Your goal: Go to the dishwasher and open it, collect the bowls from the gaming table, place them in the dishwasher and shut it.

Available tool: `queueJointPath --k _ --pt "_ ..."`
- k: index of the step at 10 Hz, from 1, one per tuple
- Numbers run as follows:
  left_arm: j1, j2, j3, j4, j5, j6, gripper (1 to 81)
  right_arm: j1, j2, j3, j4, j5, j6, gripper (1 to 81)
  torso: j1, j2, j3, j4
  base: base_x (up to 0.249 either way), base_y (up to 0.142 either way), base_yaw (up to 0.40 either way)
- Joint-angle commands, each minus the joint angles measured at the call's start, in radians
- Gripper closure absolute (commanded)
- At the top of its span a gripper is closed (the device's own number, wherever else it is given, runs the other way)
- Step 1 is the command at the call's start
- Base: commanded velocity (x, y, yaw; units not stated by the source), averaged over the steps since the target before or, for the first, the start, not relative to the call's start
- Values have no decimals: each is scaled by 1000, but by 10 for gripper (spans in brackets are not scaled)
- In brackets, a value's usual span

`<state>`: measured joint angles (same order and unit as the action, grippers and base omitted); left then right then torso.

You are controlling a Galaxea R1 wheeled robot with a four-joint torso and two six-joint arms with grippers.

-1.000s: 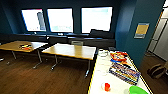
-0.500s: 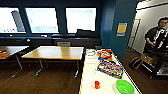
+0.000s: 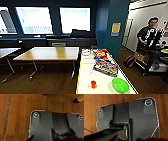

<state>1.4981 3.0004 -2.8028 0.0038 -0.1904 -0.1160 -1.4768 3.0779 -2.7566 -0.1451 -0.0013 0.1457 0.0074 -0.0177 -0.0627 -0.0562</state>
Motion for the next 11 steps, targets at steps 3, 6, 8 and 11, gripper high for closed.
queueJointPath --k 3,6,8,11 --pt "-43 -6 -6 1 45 2 10 52 -2 0 6 -52 -2 10 0 0 0 0 0 0 0" --pt "-43 -4 -6 2 43 4 10 52 0 2 6 -52 -3 10 0 0 0 0 0 0 0" --pt "-43 -3 -6 5 43 4 10 52 -2 2 6 -52 -3 10 0 0 0 0 0 0 0" --pt "-43 -3 -6 7 43 4 10 52 -2 5 10 -51 2 10 -1 0 0 0 54 0 0"
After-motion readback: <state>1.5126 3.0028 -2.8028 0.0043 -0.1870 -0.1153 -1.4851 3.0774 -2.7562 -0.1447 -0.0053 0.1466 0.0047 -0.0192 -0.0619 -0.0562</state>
